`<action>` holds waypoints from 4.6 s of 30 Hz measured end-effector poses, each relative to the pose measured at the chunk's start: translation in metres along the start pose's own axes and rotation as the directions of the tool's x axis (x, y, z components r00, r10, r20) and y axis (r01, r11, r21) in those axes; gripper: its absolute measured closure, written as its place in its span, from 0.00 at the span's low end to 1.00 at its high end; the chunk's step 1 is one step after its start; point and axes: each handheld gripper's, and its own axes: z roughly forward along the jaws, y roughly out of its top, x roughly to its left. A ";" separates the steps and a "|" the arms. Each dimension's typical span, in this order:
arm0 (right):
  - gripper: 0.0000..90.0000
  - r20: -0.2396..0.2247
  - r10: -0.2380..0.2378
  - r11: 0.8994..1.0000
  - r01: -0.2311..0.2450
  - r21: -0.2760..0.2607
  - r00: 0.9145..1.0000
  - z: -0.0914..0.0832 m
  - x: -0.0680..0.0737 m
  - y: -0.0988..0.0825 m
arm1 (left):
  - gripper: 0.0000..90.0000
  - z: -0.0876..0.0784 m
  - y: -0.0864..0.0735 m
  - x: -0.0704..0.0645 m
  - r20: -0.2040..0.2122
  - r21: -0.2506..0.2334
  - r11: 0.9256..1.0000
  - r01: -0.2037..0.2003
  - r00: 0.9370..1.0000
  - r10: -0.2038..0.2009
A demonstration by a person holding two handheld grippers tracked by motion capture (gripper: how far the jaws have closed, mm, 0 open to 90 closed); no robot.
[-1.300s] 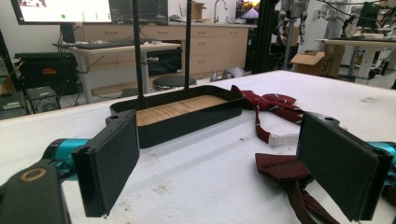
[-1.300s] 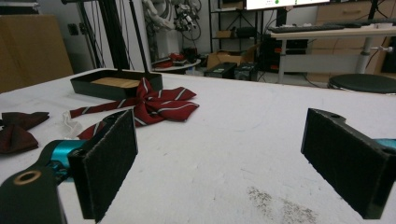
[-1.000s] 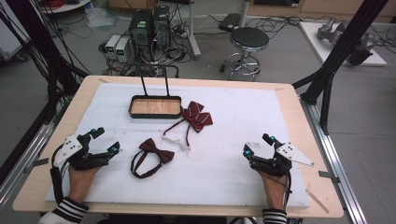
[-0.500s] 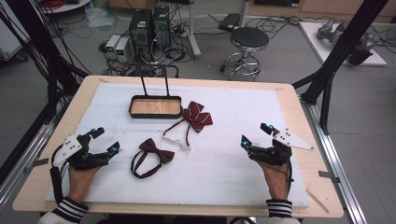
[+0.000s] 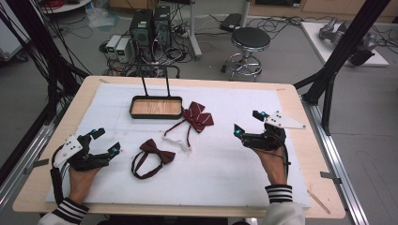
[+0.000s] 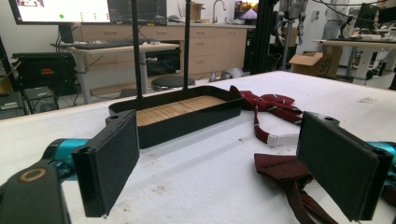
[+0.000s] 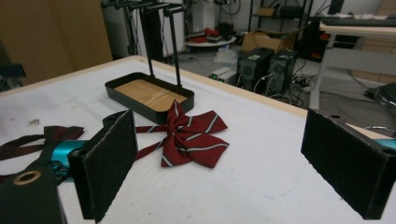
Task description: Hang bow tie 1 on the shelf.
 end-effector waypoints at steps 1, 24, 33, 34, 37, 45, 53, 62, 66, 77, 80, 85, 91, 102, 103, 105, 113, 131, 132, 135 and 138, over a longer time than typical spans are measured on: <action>0.11 -0.014 -0.004 1.000 0.004 0.011 1.000 0.006 0.000 0.004 | 0.15 0.000 0.000 0.000 0.000 0.000 1.000 0.000 1.000 0.000; 0.11 -0.075 -0.044 0.991 0.053 0.125 0.996 0.071 -0.003 0.053 | 0.16 0.000 0.000 0.000 -0.003 0.001 1.000 -0.002 1.000 0.002; 0.11 -0.098 -0.064 0.979 0.081 0.185 0.993 0.095 -0.004 0.055 | 0.16 0.000 0.000 0.000 -0.005 0.000 1.000 0.003 1.000 -0.003; 0.11 -0.106 -0.064 0.978 0.084 0.193 0.992 0.097 -0.004 0.055 | 0.16 0.000 0.000 0.000 -0.005 0.000 1.000 0.003 1.000 -0.003; 0.11 -0.126 -0.062 0.975 0.087 0.204 0.990 0.104 -0.005 0.057 | 0.16 0.000 0.000 0.000 -0.006 0.001 1.000 0.001 1.000 -0.001; 0.11 -0.153 -0.044 0.961 0.083 0.263 0.987 0.123 -0.013 0.052 | 0.16 0.000 0.000 0.001 -0.006 -0.001 1.000 0.007 1.000 -0.007; 0.11 -0.178 -0.045 0.945 0.100 0.312 0.983 0.140 -0.016 0.061 | 0.16 0.000 0.000 0.001 -0.007 -0.001 1.000 0.008 1.000 -0.008; 0.11 -0.229 -0.050 0.919 0.135 0.372 0.972 0.170 -0.004 0.061 | 0.16 0.000 0.000 0.001 -0.008 -0.001 1.000 0.010 1.000 -0.010; 0.11 -0.246 -0.061 0.894 0.163 0.418 0.967 0.184 0.002 0.056 | 0.16 0.000 0.000 0.001 -0.008 0.000 1.000 0.011 1.000 -0.011; 0.11 -0.268 -0.067 0.837 0.201 0.509 0.961 0.209 0.014 0.040 | 0.16 0.000 0.000 0.001 -0.009 0.000 1.000 0.010 1.000 -0.010; 0.11 -0.268 -0.079 0.819 0.216 0.532 0.960 0.213 0.017 0.037 | 0.16 0.000 0.000 0.001 -0.010 -0.001 1.000 0.010 1.000 -0.010; 0.11 -0.263 -0.090 0.792 0.229 0.566 0.961 0.219 0.021 0.031 | 0.16 0.000 0.000 0.001 -0.010 -0.001 1.000 0.010 1.000 -0.010; 0.11 -0.247 -0.100 0.755 0.235 0.613 0.964 0.227 0.023 0.023 | 0.16 0.000 0.000 0.000 -0.009 -0.001 1.000 0.007 1.000 -0.007; 0.19 -0.244 -0.108 0.728 0.243 0.641 0.964 0.237 0.028 0.018 | 0.16 0.000 0.000 0.001 -0.009 0.000 1.000 0.008 1.000 -0.008; 0.19 -0.247 -0.107 0.728 0.245 0.640 0.963 0.238 0.029 0.018 | 0.16 0.000 0.000 0.001 -0.009 0.000 1.000 0.008 1.000 -0.008; 0.19 -0.247 -0.114 0.726 0.250 0.640 0.962 0.239 0.029 0.017 | 0.16 0.000 0.000 0.001 -0.009 0.000 1.000 0.008 1.000 -0.008; 0.27 -0.274 -0.130 0.692 0.285 0.664 0.953 0.243 0.033 0.013 | 0.16 0.000 0.000 0.001 -0.009 0.000 1.000 0.011 1.000 -0.011; 0.52 -0.287 -0.119 0.653 0.293 0.699 0.950 0.249 0.037 0.007 | 0.16 0.000 0.000 0.001 -0.011 0.001 1.000 0.011 1.000 -0.011; 0.54 -0.289 -0.125 0.651 0.298 0.698 0.949 0.249 0.037 0.007 | 0.16 0.000 0.000 0.001 -0.012 0.001 1.000 0.011 1.000 -0.011; 0.58 -0.287 -0.129 0.647 0.300 0.701 0.949 0.250 0.039 0.007 | 0.16 0.000 0.000 0.001 -0.012 0.001 1.000 0.012 1.000 -0.012; 0.63 -0.279 -0.135 0.642 0.299 0.706 0.951 0.251 0.040 0.007 | 0.16 0.000 0.000 0.001 -0.012 0.001 1.000 0.014 1.000 -0.014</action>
